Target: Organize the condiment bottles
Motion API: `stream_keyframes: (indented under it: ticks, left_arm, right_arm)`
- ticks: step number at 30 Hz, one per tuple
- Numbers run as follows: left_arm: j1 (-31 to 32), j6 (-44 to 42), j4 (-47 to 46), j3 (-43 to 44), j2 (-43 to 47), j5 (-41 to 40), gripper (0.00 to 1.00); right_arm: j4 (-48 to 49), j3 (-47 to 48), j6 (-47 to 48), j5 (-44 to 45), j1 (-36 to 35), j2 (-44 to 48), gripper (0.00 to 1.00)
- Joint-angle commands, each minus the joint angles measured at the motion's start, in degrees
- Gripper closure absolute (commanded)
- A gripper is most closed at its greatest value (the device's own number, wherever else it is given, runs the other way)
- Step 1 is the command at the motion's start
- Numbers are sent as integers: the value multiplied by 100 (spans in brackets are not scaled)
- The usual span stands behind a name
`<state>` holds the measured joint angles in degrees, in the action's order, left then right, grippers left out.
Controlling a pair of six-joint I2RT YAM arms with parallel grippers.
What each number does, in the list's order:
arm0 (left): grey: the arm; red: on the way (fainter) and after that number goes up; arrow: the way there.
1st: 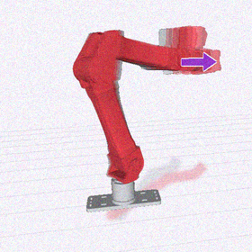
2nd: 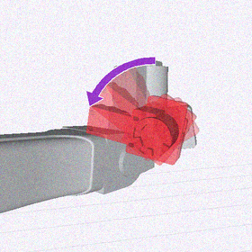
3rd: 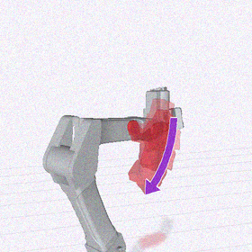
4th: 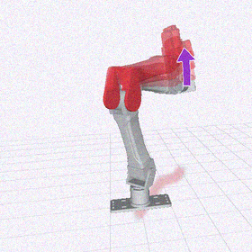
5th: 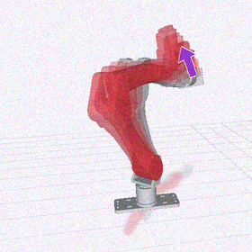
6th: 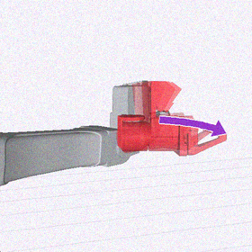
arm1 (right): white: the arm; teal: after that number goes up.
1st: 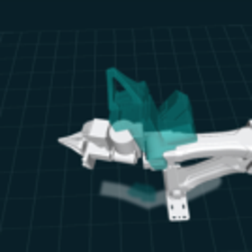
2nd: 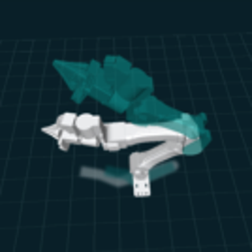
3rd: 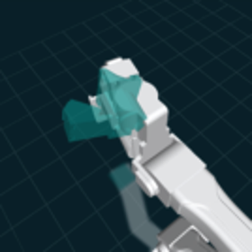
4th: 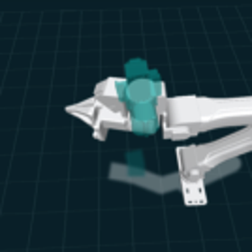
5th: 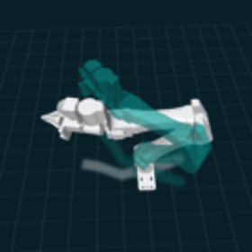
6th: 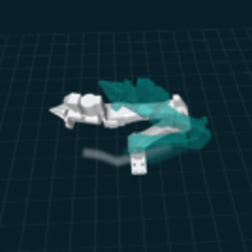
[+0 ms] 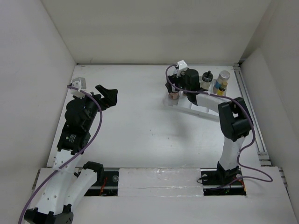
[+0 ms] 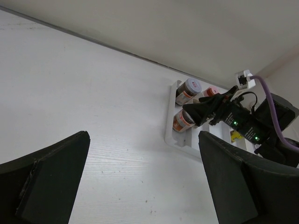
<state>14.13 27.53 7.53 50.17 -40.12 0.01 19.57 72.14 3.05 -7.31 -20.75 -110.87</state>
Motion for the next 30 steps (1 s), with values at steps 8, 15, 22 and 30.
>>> stream_keyframes:
  ticks: [8, 15, 22, 30]
  left_arm:
    - [-16, -55, -287, 89, -5, 87, 1]
    - [-16, -55, -234, 142, -5, 87, 1]
    - [-16, -55, -234, 142, 179, 87, 1]
    - [-16, 51, -287, 90, 408, 25, 1]
  right_arm:
    - [-269, 116, 81, -192, -341, 1839, 2]
    - [-718, -313, 258, -587, -1281, 2587, 0]
    - [-718, -928, 389, -912, -2397, 2860, 0]
    - [-718, -2124, 356, -1299, -3487, 3186, 0]
